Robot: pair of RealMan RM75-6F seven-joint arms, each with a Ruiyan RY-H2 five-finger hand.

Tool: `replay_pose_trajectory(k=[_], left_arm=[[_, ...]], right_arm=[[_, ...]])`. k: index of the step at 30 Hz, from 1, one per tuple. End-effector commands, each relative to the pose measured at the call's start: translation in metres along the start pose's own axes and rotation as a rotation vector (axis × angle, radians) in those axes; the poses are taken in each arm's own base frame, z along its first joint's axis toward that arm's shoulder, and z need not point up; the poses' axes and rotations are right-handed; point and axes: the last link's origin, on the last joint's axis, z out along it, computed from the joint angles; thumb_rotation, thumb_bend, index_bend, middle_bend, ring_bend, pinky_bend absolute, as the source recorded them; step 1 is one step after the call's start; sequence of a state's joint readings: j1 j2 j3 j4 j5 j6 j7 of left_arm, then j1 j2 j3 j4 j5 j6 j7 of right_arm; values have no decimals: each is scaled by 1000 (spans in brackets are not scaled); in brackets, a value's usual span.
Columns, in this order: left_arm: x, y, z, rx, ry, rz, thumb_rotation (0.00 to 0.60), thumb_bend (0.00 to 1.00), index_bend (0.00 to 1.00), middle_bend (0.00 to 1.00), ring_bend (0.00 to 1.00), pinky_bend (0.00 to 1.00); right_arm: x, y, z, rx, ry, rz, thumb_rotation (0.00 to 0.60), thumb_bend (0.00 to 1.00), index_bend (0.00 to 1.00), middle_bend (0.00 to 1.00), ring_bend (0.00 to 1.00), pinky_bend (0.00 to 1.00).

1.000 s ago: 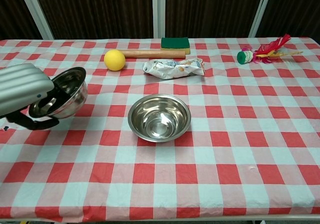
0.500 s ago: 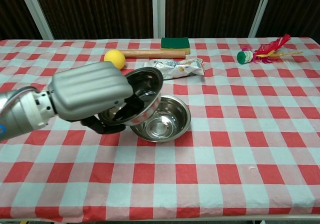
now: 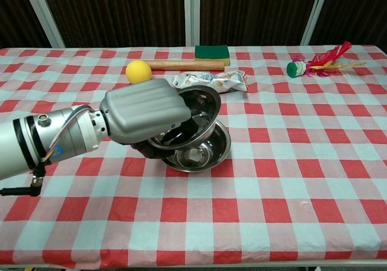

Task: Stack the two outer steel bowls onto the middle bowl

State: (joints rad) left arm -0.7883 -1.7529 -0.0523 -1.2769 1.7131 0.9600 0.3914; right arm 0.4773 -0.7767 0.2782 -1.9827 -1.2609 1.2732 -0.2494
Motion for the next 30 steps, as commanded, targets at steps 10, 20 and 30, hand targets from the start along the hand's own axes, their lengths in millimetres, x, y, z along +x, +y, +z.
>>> replay_pose_trajectory(k=[10, 20, 30], left_arm=[[7, -15, -7, -37, -23, 35, 600, 118, 183, 377, 302, 417], [36, -99, -89, 283, -75, 157, 600, 111, 183, 357, 293, 399], [38, -136, -210, 756, 87, -100, 600, 85, 194, 246, 195, 274]], right_arm=[[2, 1, 0, -4, 7, 10, 600, 0, 0, 46, 0, 0], [-4, -5, -8, 28, -21, 9, 600, 0, 0, 46, 0, 0], [-60, -12, -64, 143, -203, -112, 600, 0, 0, 44, 0, 0]])
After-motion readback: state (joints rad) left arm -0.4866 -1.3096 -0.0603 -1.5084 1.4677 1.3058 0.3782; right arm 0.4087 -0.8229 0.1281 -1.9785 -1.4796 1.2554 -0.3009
